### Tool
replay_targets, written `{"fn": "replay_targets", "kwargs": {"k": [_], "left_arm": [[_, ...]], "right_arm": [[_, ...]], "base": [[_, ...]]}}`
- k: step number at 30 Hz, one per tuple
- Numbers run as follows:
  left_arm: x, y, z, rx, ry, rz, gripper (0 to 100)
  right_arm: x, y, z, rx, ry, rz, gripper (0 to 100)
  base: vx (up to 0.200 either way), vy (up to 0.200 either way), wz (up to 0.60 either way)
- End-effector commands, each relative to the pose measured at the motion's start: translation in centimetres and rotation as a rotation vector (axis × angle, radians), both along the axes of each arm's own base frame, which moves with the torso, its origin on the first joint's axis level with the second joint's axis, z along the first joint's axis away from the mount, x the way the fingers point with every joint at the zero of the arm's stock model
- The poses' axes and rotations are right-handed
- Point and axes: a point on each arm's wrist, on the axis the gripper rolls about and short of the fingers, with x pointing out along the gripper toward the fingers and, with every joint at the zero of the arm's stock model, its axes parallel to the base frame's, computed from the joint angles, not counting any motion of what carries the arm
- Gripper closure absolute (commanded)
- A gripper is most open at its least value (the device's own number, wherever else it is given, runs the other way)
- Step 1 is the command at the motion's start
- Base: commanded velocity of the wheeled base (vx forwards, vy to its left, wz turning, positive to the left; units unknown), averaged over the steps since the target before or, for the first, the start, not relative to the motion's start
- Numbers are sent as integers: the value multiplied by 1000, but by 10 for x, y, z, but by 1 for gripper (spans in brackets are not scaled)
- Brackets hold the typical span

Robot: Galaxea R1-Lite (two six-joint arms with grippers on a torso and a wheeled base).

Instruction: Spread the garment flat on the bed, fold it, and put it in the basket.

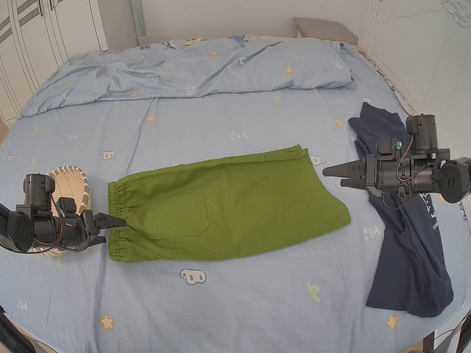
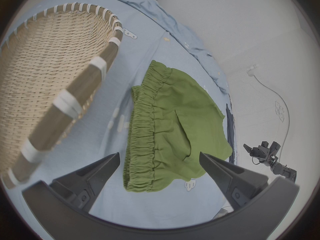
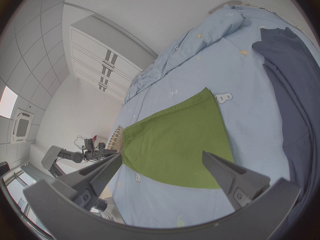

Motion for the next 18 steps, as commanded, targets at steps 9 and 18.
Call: {"fn": "replay_targets", "kwargs": {"k": [9, 18], "left_arm": [[9, -17, -26, 46, 8, -36, 0], [18, -11, -40, 56, -10, -14, 0]], "right_arm": [[-3, 3, -1, -2, 4, 11, 0], [-3, 3, -2, -2, 6, 11, 0]], "base": [[0, 0, 0], [0, 0, 0]]}}
